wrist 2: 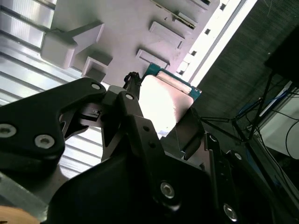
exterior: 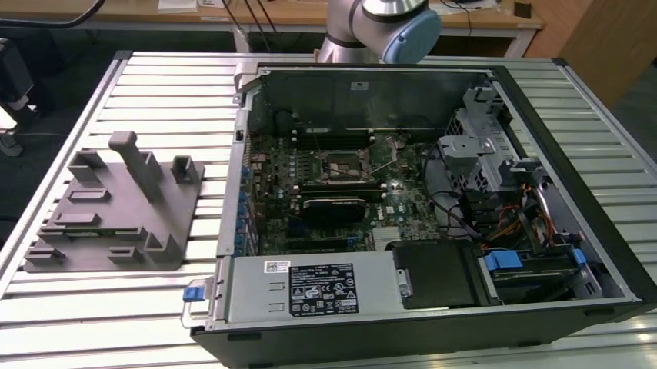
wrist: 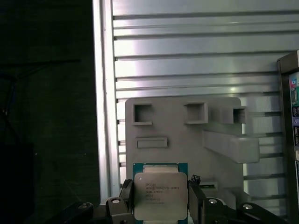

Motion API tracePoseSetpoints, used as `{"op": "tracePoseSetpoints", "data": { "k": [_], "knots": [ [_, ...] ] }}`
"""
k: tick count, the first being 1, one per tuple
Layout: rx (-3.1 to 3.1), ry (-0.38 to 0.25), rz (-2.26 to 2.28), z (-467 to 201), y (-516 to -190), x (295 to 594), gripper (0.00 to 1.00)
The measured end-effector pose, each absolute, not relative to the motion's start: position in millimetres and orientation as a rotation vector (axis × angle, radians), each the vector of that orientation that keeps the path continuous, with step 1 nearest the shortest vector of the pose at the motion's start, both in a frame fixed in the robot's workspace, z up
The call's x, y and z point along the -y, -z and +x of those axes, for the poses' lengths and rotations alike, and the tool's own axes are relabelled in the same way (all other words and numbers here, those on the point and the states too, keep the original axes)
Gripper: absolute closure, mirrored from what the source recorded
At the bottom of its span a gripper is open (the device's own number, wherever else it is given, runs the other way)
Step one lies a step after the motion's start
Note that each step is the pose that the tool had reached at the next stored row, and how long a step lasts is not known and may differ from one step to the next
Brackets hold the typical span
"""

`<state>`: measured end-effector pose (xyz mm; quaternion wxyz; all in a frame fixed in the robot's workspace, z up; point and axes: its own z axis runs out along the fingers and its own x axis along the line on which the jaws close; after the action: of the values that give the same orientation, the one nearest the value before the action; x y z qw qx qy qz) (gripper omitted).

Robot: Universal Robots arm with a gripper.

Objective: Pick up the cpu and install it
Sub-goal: 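Pick up the cpu and move it towards the insertion slot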

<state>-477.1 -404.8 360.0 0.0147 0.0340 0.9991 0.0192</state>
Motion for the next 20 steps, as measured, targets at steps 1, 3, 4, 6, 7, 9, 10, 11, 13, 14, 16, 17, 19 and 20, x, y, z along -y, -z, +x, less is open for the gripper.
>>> {"op": "tracePoseSetpoints", "data": {
  "k": [1,3,4,6,7,9,10,11,13,14,16,17,19,20],
  "knots": [
    [-3.11,-0.06,0.106,-477.1,-362.6,404.7,0.45],
    [-3.11,-0.06,0.106,-477.1,-367.4,404.7,0.45],
    [-3.11,-0.06,0.106,-477.1,-369.8,404.6,0.45],
    [-3.11,-0.06,0.106,-477.1,-375.0,404.5,0.45],
    [-3.11,-0.06,0.106,-477.1,-377.2,404.5,0.45],
    [-3.11,-0.06,0.106,-477.1,-380.8,404.5,0.45],
    [-3.109,-0.06,0.106,-477.1,-381.5,404.5,0.45],
    [-3.109,-0.06,0.106,-477.2,-381.5,404.4,0.45],
    [-3.109,-0.06,0.106,-477.1,-381.5,404.5,0.45],
    [-3.109,-0.06,0.106,-477.1,-381.5,404.4,0.45],
    [-3.11,-0.06,0.106,-477.1,-381.7,404.4,0.45],
    [-3.11,-0.06,0.106,-476.9,-381.7,404.4,0.45],
    [-3.11,-0.06,0.106,-475.5,-381.7,404.4,0.45],
    [-3.109,-0.06,0.106,-474.6,-381.6,404.4,0.45]
  ]
}}
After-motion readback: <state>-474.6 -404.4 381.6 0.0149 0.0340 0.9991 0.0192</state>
